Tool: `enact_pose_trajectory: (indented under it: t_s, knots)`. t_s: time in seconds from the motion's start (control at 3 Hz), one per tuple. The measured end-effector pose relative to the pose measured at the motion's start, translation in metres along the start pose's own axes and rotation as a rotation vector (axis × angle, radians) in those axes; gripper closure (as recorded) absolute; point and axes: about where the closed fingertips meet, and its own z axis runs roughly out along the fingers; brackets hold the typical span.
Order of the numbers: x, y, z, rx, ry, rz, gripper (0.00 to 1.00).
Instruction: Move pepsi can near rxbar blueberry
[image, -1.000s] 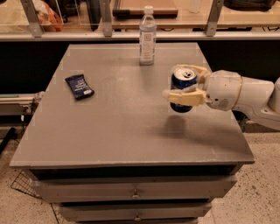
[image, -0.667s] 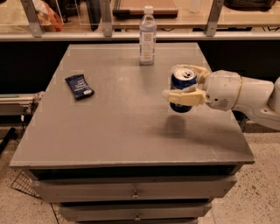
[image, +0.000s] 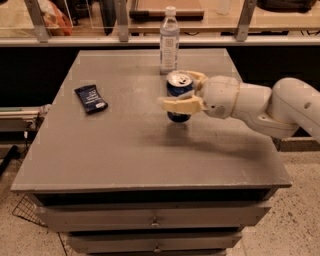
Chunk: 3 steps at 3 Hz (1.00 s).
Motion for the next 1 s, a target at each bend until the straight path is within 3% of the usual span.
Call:
enact_pose_trajectory:
  t_s: [1.0]
  knots:
    - [0.007,-0.03,0.12,-0.004,-0.03,0.003,1.0]
